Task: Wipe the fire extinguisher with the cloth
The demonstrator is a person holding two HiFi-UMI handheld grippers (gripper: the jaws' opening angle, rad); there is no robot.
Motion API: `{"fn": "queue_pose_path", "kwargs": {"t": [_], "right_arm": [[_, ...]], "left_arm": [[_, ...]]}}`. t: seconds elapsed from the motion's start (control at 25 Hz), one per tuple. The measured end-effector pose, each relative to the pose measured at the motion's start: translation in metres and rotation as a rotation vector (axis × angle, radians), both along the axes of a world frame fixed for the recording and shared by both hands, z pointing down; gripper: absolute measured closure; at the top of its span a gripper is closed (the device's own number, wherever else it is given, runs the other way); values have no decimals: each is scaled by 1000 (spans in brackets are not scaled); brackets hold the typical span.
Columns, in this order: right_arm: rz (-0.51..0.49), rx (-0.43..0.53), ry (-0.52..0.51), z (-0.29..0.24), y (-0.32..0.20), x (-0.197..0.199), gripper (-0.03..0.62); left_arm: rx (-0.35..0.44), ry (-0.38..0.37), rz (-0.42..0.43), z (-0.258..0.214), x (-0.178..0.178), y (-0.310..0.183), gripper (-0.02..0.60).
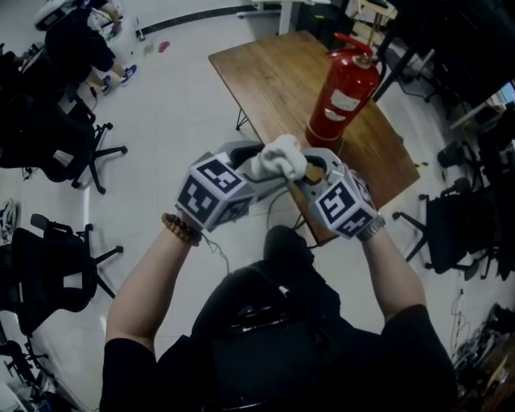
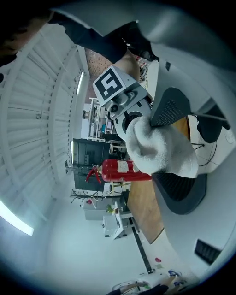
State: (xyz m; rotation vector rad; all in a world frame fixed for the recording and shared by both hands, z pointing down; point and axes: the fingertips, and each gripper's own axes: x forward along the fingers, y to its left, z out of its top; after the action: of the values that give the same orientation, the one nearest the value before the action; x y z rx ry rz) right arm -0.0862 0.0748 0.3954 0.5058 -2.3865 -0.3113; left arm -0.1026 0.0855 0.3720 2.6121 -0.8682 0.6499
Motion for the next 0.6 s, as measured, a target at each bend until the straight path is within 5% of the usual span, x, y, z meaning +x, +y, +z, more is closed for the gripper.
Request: {"fn": "queue_pose_path", "kwargs": {"t": [0.36, 0.6], "right_arm": [[-142, 66, -7, -3, 20, -22, 477], [-150, 165, 74, -7, 16, -15, 476]], "left_arm": [[-79, 57, 71, 6, 1, 15, 272], [-56, 28, 87, 6, 7, 19, 413]]}}
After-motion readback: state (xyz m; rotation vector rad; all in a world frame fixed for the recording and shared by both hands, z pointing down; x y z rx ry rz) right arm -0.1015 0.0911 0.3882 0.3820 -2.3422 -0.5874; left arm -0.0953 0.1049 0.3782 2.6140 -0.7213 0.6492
